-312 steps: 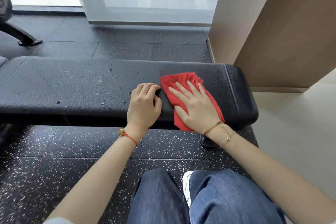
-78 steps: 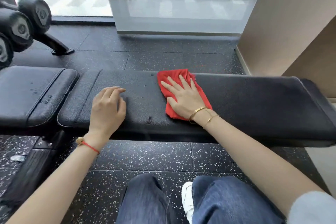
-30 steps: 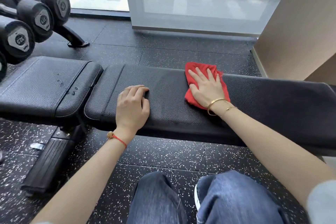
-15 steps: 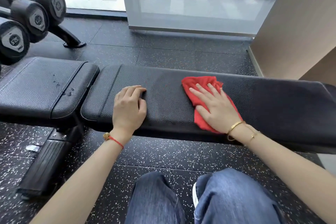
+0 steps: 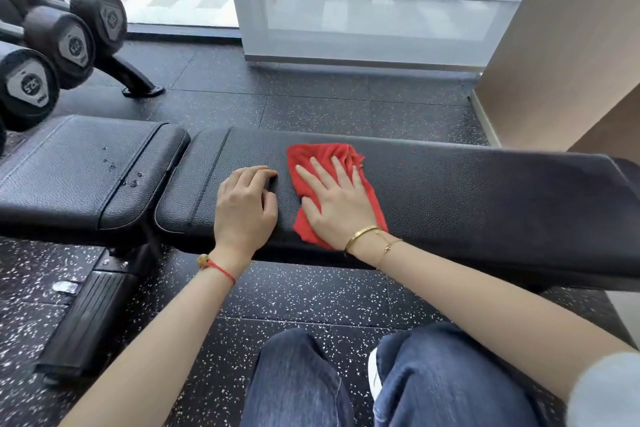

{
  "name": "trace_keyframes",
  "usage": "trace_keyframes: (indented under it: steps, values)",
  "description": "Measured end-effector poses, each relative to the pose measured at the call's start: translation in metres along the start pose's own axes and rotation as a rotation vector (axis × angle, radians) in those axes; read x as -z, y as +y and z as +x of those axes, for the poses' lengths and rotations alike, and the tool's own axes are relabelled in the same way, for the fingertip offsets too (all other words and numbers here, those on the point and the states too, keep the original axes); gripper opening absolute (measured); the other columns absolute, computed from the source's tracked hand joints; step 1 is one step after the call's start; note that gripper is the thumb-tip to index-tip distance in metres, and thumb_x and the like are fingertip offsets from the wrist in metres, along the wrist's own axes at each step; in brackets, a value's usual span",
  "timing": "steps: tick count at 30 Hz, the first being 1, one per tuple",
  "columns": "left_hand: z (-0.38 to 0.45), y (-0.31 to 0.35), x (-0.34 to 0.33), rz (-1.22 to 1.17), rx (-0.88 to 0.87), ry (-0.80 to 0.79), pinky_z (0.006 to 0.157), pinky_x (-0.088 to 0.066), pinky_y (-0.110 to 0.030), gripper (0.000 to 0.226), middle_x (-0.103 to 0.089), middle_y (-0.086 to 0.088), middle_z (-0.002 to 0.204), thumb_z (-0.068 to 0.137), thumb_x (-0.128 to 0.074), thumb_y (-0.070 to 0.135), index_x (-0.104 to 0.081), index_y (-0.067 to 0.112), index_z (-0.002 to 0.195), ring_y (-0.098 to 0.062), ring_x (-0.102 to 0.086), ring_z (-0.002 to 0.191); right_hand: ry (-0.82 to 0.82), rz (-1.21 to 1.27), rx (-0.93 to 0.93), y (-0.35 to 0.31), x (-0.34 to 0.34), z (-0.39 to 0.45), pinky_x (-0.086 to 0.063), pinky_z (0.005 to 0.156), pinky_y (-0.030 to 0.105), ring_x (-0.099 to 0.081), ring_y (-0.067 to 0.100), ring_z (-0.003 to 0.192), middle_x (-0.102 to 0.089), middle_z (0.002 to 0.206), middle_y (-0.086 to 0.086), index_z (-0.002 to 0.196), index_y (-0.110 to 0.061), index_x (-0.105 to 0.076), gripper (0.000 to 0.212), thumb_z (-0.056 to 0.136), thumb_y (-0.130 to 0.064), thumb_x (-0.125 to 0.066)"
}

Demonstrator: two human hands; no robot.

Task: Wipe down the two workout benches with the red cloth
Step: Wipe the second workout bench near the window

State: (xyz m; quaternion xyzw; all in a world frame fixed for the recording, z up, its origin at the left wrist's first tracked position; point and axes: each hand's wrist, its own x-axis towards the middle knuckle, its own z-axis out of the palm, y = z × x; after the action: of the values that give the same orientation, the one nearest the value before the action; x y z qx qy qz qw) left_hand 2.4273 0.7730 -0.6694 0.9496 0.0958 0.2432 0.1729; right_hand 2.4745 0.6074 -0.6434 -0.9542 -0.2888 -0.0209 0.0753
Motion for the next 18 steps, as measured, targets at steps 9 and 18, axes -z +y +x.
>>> trace_keyframes:
  steps: [9,18]
  values:
    - [-0.001,0.000,0.000,0.000,0.001,0.005,0.105,-0.040,-0.041,0.036,-0.064,0.003,0.123,0.085,-0.043,0.022,-0.065,0.019,0.114,-0.019,-0.053,0.120,0.016,-0.041,-0.147,0.087,0.011,-0.028,-0.002,0.121,0.048,-0.009,0.025,0.150,-0.016,0.162,-0.009,0.152,-0.039,-0.021,0.059,0.095,-0.045,-0.034]
    - [0.001,0.000,0.001,0.007,0.007,0.004,0.104,-0.040,-0.042,0.036,-0.065,0.001,0.122,0.083,-0.047,0.018,-0.065,0.017,0.113,-0.022,-0.054,0.118,-0.015,0.001,0.059,-0.019,-0.002,0.006,0.005,0.120,0.052,-0.003,0.026,0.150,-0.013,0.162,-0.008,0.153,-0.037,-0.018,0.061,0.095,-0.044,-0.035]
